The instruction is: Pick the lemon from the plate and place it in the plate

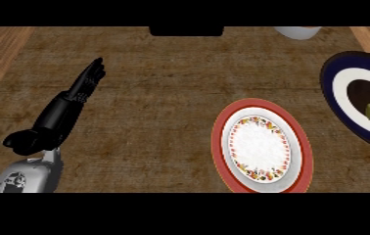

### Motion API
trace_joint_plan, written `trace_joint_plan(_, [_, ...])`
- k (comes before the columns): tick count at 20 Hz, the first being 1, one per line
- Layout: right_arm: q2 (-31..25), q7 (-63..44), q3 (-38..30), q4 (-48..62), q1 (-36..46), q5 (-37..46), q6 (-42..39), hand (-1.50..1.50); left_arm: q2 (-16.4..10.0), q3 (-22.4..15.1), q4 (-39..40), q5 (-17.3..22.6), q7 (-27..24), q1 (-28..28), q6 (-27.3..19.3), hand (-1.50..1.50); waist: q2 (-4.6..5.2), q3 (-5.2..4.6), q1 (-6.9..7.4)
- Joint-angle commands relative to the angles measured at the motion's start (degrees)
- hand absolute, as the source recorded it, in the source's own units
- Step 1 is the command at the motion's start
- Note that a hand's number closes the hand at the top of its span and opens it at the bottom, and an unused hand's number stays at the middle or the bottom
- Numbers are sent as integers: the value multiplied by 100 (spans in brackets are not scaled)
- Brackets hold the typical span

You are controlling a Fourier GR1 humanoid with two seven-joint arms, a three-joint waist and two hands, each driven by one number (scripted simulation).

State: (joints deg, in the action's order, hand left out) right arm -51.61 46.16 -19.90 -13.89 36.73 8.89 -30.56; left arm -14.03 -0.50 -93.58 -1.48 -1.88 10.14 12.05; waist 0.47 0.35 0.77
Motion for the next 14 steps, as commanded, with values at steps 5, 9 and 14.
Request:
trace_joint_plan(5, [-581,0,-458,203,-96,-790,-2554,-150,29,26,-54,-26,5,-34,-64,0,-3,27,-93])
trace_joint_plan(9, [-716,-350,-580,46,-142,-1038,-2653,-150,-83,124,-77,86,-23,-51,61,0,28,45,-21])
trace_joint_plan(14, [-863,-713,-678,-199,-309,-1331,-2957,-150,-26,173,-48,105,59,33,-25,0,31,60,-129])
